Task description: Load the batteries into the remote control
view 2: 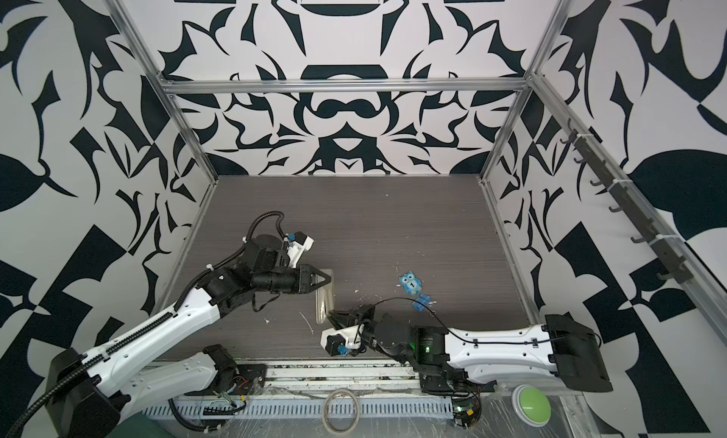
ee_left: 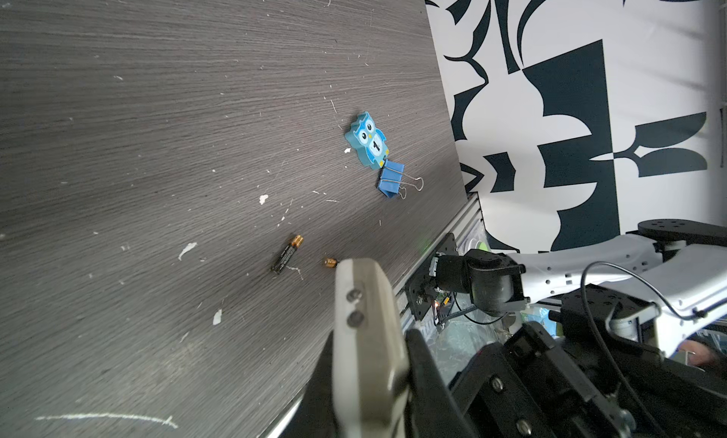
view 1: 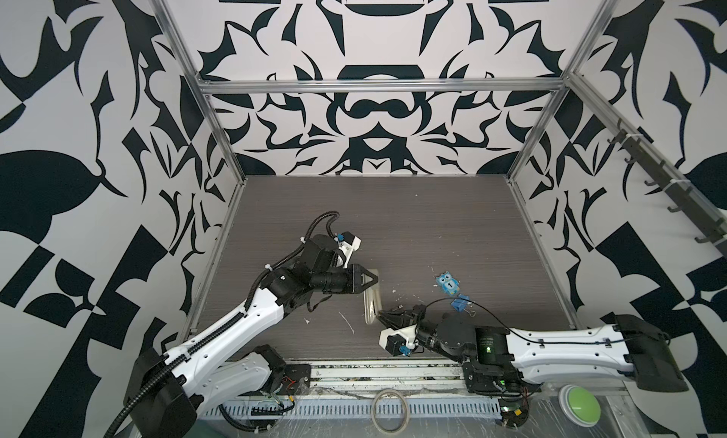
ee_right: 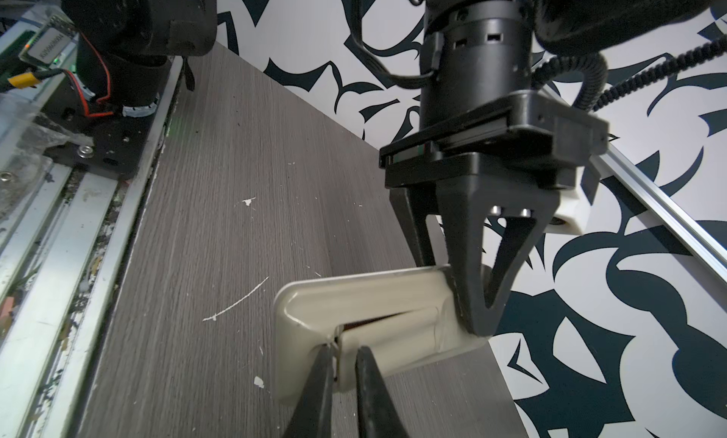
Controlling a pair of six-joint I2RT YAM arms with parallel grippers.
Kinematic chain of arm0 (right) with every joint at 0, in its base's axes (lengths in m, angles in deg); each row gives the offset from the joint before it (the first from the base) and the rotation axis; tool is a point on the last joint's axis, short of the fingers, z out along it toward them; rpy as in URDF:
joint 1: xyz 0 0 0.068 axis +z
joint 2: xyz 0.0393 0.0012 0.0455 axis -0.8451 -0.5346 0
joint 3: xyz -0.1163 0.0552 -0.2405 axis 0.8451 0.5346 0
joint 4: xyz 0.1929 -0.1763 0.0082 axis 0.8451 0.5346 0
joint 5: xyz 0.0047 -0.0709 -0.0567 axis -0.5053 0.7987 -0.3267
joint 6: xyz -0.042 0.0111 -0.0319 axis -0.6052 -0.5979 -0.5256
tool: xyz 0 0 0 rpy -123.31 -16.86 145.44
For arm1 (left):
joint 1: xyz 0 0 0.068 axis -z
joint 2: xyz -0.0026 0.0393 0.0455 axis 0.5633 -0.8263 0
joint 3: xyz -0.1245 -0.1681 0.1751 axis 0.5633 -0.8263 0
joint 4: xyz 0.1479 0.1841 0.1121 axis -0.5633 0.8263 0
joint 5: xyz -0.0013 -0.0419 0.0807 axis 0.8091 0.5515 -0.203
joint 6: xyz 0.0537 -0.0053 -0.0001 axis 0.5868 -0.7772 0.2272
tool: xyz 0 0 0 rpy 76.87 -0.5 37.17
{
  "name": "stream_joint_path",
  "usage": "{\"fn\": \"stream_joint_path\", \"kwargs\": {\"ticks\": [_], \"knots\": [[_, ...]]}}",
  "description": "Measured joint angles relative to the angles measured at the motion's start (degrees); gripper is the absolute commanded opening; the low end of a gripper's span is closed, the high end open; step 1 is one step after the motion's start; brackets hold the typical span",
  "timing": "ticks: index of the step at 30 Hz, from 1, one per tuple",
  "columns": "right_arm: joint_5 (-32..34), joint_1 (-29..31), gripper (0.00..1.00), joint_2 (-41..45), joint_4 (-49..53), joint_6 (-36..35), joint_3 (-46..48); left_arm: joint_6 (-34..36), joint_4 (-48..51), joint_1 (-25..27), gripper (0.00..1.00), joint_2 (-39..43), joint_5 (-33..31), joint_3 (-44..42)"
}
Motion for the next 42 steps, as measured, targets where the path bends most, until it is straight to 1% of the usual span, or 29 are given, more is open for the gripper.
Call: {"fn": "stream_joint_path", "kwargs": {"ticks": [21,31,42], "knots": [[0.0,0.0,0.19,0.4,0.0,0.0,0.0,0.0,0.4,0.0,0.0,0.0,-0.2,0.0],[0.0,0.0,0.27,0.4,-0.2,0.1,0.0,0.0,0.9,0.0,0.0,0.0,-0.4,0.0],[-0.2,0.0,0.3,0.4,-0.5,0.1,0.0,-0.2,1.6,0.0,0.0,0.0,-0.4,0.0]]}}
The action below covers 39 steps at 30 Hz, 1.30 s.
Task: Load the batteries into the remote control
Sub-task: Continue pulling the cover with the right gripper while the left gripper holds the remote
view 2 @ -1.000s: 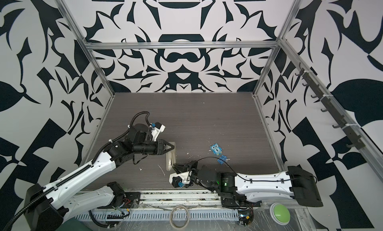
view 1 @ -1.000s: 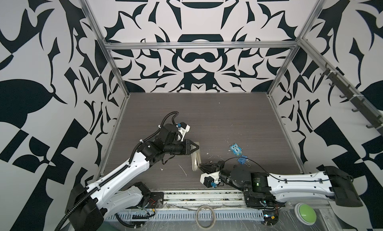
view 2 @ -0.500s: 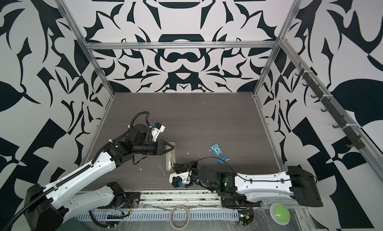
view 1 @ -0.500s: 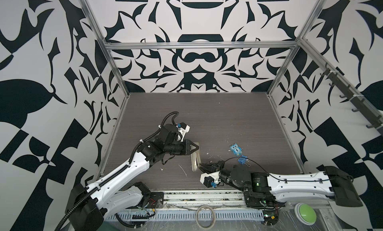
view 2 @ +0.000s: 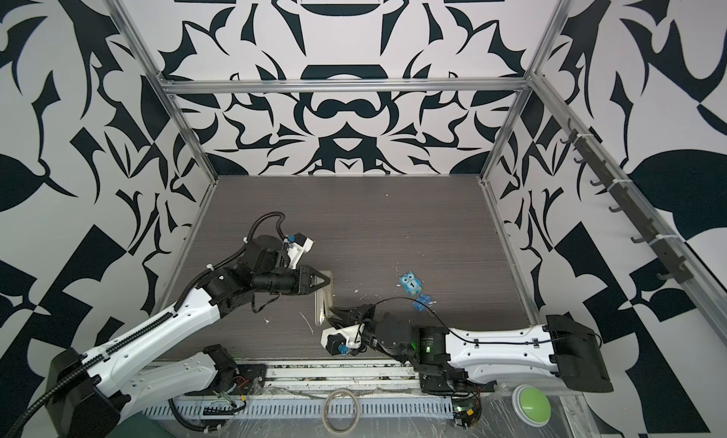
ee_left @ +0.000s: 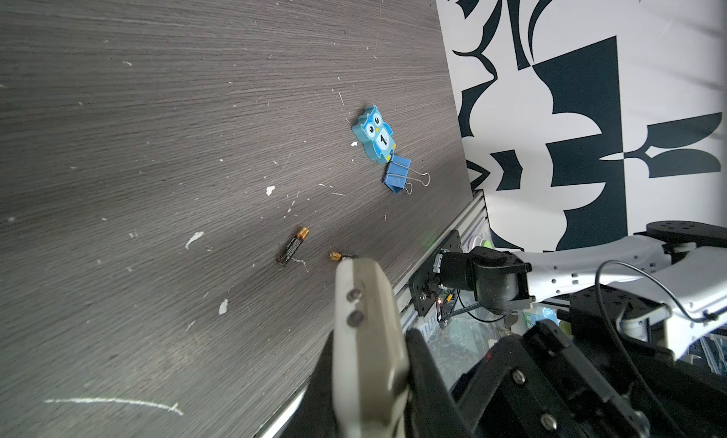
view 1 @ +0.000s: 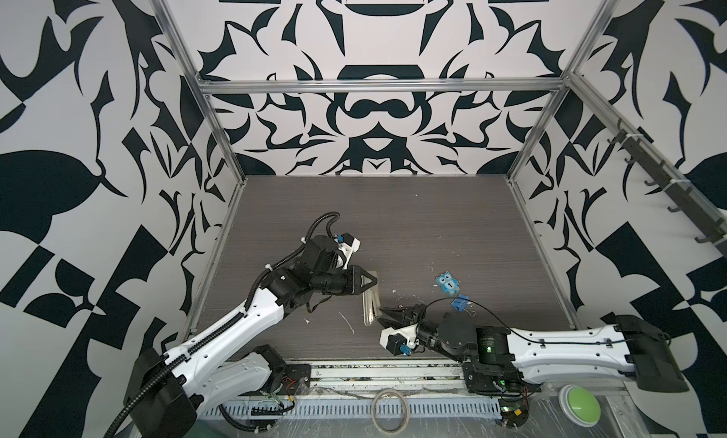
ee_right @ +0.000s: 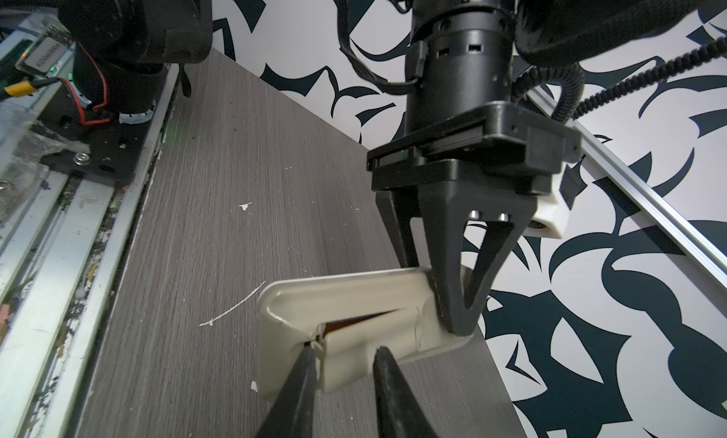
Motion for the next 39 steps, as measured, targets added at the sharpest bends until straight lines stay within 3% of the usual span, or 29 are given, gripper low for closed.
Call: {"fn": "stream_joint_path", "kwargs": {"ticks": [21,25,33,39], "knots": [[0.0,-0.4,0.37,-0.6,-1.2,0.1,0.0,-0.9,0.6,-2.1,0.0,0.8,1.0,0.0],[-0.5,-0.4,0.42,0.1,-1.2,1.2,0.0,-0.9,0.8,-2.7,0.0,1.2,-0.1,0.0],[-1.8,-1.9,0.59,1.8,4.1,12.6,-5.8,-0.7,3.8,-4.9,0.0,1.5,-6.5,0.0],[-7.5,-12.2,0.64,1.4,14.0,29.9,-17.1,-0.6,4.7,-5.0,0.0,1.5,-12.5,0.0]]}}
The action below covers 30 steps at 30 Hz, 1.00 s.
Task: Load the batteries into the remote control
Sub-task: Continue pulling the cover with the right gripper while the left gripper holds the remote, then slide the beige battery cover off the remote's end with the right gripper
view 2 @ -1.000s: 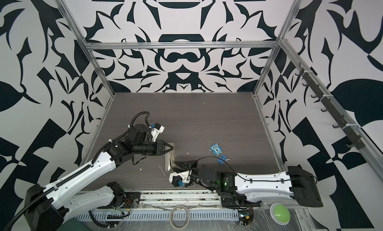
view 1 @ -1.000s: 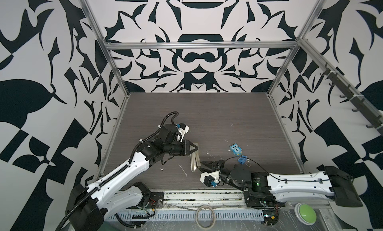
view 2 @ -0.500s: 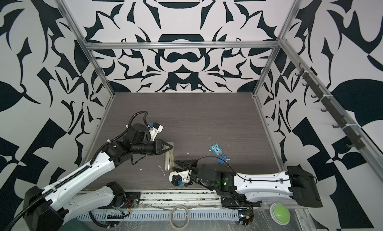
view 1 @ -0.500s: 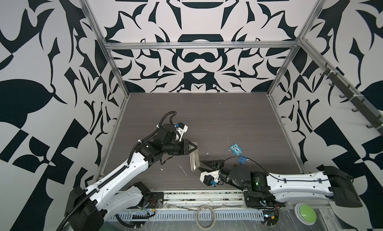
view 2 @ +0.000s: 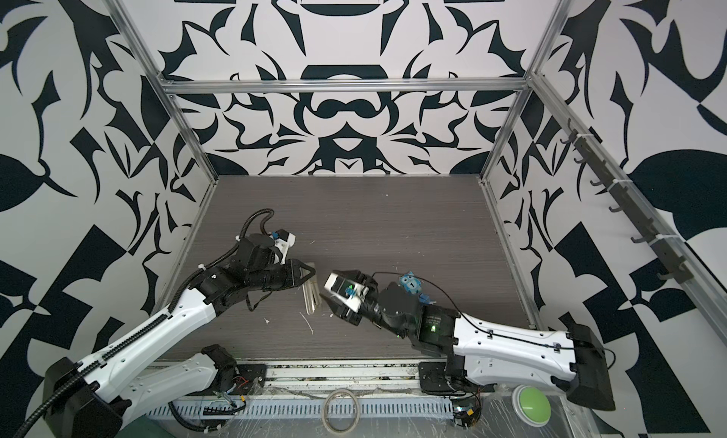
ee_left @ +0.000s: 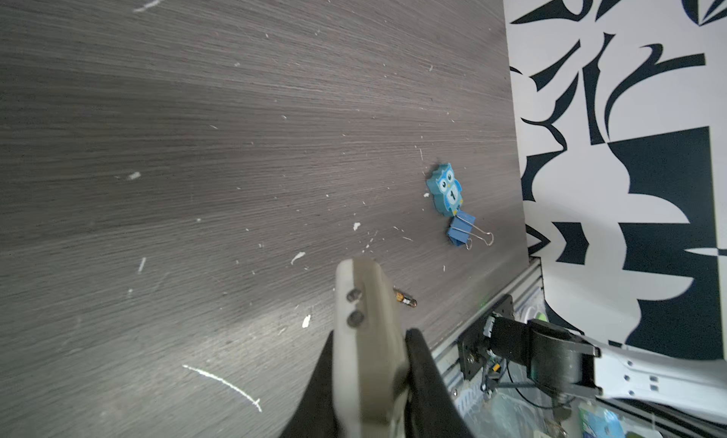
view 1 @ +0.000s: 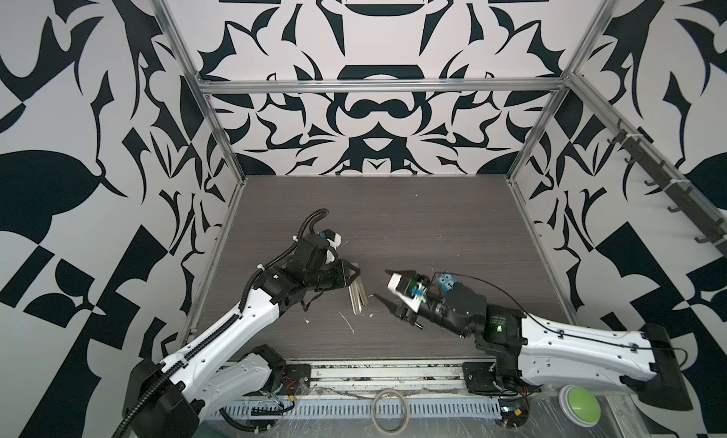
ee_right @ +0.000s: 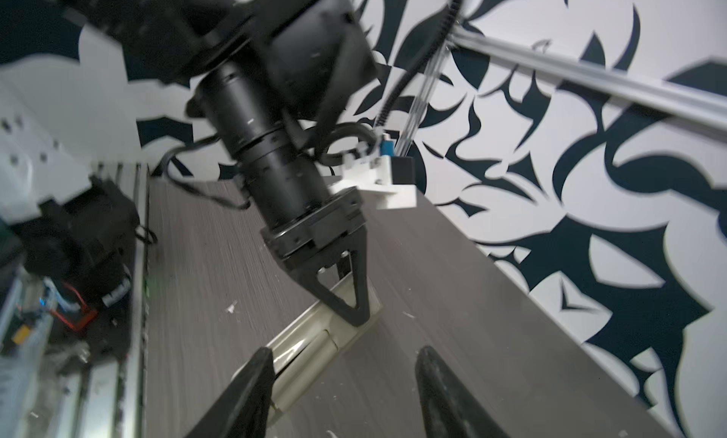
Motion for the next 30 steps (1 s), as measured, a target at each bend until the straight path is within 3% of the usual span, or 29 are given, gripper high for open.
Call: {"fn": "stream_joint_path", "kwargs": {"ticks": [4,10,18,30], "knots": [[-7.6,-7.9,0.64,-0.6,5.8,11.0,-3.1,0.0,0.0,0.0,0.0,0.0,-3.7,0.0],[-16.2,-12.2,0.63,-5.5,10.7,19.6,-4.0,0.0,-0.4,0.0,0.0,0.0,-7.3,0.0],[-25.9,-14.5,0.64,-14.5,9.9,25.8,-4.0,0.0,-1.3,0.0,0.0,0.0,-9.3,0.0],[-31.6,-14.7,0.73,-19.4,4.3,29.6,-4.1,0.2,-2.9,0.0,0.0,0.0,-9.5,0.0]]}}
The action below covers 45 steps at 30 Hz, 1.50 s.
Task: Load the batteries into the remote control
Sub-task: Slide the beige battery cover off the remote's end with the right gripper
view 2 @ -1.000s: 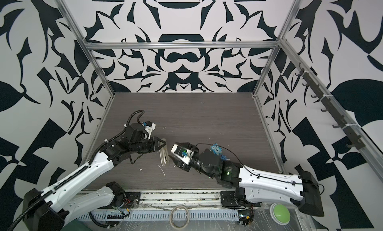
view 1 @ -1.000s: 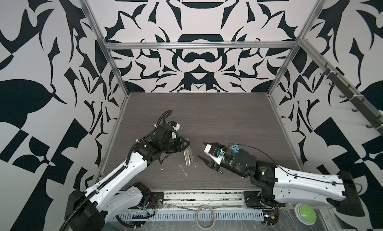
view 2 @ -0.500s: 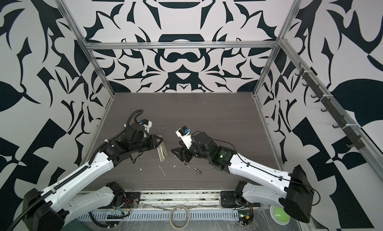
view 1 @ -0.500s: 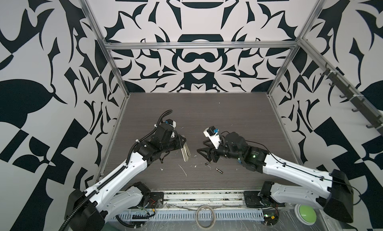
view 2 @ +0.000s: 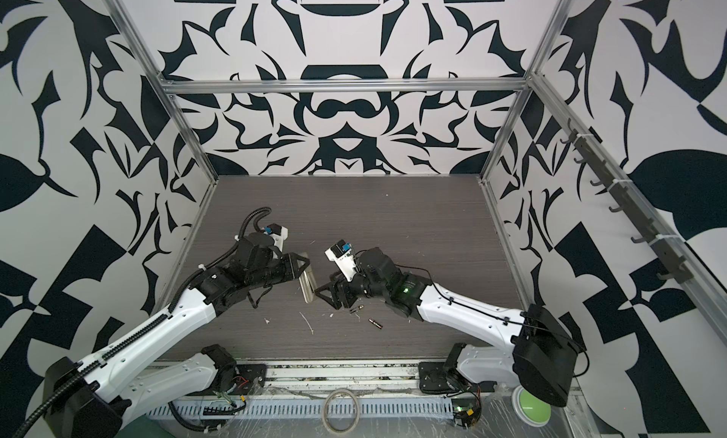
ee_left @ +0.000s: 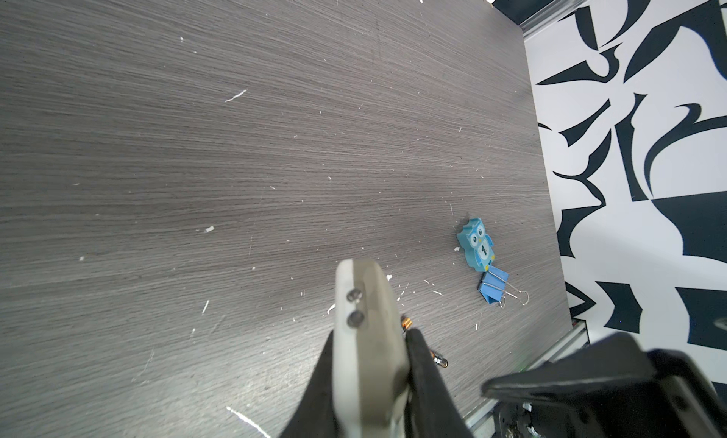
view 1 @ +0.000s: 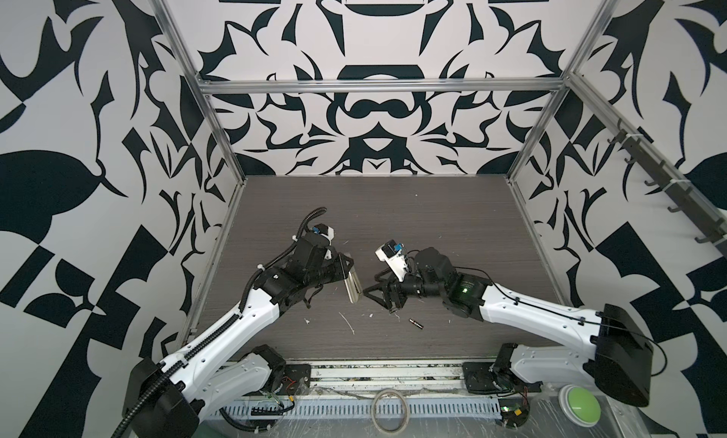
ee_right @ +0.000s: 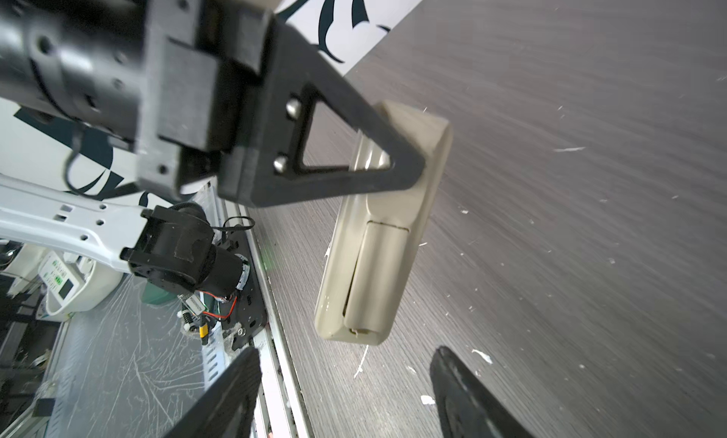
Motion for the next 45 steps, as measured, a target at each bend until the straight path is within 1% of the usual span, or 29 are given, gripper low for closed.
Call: {"fn": "stream_joint_path", "kwargs": {"ticks": [8,16,21,24,28,45], "knots": [[-1.3,0.0,0.73,-4.3,-2.3,2.1,0.0,0.2,-0.2,0.0,0.0,0.0,0.0,0.0],[-2.8,0.0,0.69,-7.4,-4.3,2.6,-0.6,0.4,-0.4,0.0,0.0,0.0,0.1,-0.1],[-3.7,0.0,0.63,-9.2,-5.1,3.3,-0.7,0.4,-0.4,0.0,0.0,0.1,0.2,-0.2],[-4.0,0.0,0.58,-9.8,-5.5,3.6,-0.7,0.4,-0.4,0.0,0.0,0.3,0.3,-0.2],[-4.4,0.0,0.55,-9.9,-6.3,3.8,-0.8,0.4,-0.7,0.0,0.0,1.1,0.3,-1.0],[-5.4,-0.2,0.5,-10.6,-8.4,4.4,-0.8,0.3,-1.8,0.0,0.0,1.4,1.4,-2.1]]}}
